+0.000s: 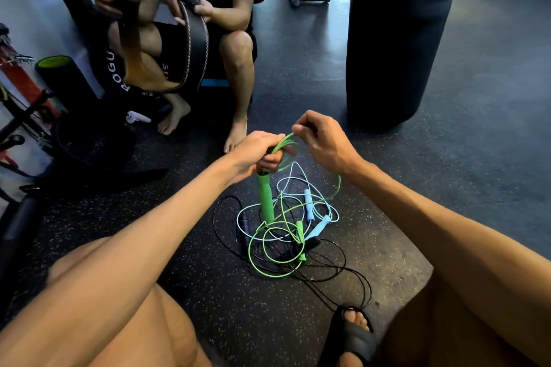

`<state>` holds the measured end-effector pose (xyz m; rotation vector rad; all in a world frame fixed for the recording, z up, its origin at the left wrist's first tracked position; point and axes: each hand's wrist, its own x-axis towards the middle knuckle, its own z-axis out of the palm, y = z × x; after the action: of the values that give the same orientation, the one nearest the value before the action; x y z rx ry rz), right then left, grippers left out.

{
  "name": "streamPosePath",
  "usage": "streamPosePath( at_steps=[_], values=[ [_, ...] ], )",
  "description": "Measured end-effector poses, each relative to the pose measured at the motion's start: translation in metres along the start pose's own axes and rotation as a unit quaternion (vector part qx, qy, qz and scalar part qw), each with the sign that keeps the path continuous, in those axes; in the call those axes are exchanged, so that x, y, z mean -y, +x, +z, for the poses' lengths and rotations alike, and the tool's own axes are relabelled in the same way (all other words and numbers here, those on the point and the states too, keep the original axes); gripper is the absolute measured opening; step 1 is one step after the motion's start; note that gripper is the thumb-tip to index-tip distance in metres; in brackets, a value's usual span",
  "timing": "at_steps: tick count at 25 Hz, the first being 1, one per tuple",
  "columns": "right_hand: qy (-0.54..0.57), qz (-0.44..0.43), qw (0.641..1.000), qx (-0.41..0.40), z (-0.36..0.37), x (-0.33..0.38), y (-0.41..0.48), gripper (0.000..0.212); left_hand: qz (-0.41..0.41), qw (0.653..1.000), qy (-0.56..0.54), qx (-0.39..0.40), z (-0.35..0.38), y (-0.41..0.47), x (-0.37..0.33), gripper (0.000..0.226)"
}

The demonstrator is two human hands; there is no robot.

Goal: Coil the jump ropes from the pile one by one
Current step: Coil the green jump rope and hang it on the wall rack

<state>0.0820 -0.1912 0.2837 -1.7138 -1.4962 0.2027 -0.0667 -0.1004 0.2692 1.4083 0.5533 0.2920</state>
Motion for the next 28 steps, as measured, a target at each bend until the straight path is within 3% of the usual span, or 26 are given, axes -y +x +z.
streamPosePath(
  at_steps=[5,8,10,13,17,21,24,28],
  values=[
    [0.112,0.065,0.992,-0.007,0.002,-0.013,0.003,0.021,-0.020,0.988,-0.121,0.090,-0.004,-0.003,-0.008,0.034],
    [0.169,0.143,0.975,0.029,0.007,-0.016,0.002,0.017,0.004,0.968,-0.230,0.101,-0.002,-0.003,-0.007,0.033],
    [0.176,0.207,0.960,0.073,0.009,-0.015,-0.003,0.017,0.028,0.954,-0.290,0.063,-0.001,-0.002,-0.010,0.034],
    [0.139,0.262,0.937,0.185,0.011,-0.015,-0.016,0.024,0.047,0.924,-0.375,-0.060,-0.005,0.004,-0.012,0.035],
    [0.081,0.233,0.918,0.310,0.015,-0.016,-0.027,0.015,0.102,0.890,-0.402,-0.189,-0.016,0.012,-0.008,0.033],
    [0.048,0.111,0.941,0.315,0.023,-0.010,-0.025,0.011,0.135,0.919,-0.286,-0.237,-0.018,0.019,0.004,0.029],
    [-0.009,0.007,0.967,0.253,0.021,0.002,-0.020,0.013,0.131,0.951,-0.118,-0.255,-0.014,0.021,0.012,0.025],
    [-0.015,-0.052,0.987,0.151,0.014,0.005,-0.017,0.017,0.088,0.965,0.114,-0.217,-0.013,0.019,0.023,0.032]
  ],
)
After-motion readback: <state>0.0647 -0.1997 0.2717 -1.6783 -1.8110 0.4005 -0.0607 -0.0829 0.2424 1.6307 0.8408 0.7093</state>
